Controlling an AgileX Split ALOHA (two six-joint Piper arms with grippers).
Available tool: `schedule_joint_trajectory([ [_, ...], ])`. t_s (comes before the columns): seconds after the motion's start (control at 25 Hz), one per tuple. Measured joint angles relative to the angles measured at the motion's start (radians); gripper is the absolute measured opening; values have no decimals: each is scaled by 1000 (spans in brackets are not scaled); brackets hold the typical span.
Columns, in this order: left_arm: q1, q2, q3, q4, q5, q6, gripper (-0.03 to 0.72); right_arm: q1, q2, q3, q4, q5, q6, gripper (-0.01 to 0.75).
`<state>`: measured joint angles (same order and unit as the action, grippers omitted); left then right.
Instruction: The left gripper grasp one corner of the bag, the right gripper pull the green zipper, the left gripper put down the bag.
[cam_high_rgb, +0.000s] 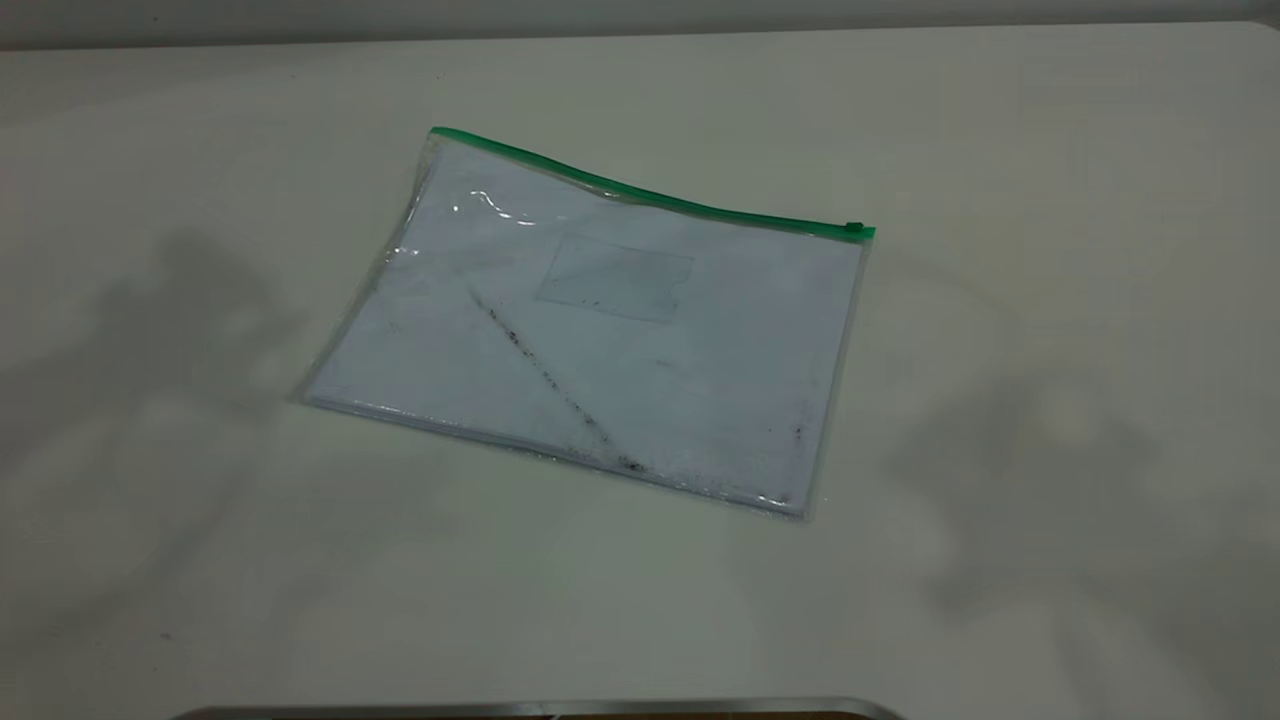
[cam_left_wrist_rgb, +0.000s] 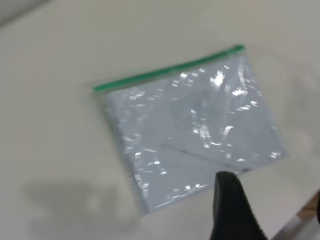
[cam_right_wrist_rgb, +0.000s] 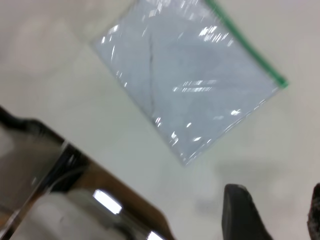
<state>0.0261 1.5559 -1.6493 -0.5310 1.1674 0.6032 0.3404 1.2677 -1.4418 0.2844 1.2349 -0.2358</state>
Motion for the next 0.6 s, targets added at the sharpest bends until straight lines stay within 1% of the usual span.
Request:
schedule_joint_trajectory([
  [0.12, 0, -137, 0, 121, 0, -129, 466, 0, -146, 71, -48, 0, 10, 369],
  [0.28, 0, -311, 31, 245, 0, -272, 466, 0, -313, 237, -136, 0, 53, 369],
  [0.4, 0, -447, 139, 274, 0, -319, 466, 0, -411, 399, -211, 0, 115, 369],
  [0.48, 0, -534, 242, 278, 0, -329, 466, 0, -471, 513, -244, 0, 142, 369],
  [0.6, 0, -670, 437, 283, 0, -332, 466, 0, -547, 695, -252, 0, 154, 369],
])
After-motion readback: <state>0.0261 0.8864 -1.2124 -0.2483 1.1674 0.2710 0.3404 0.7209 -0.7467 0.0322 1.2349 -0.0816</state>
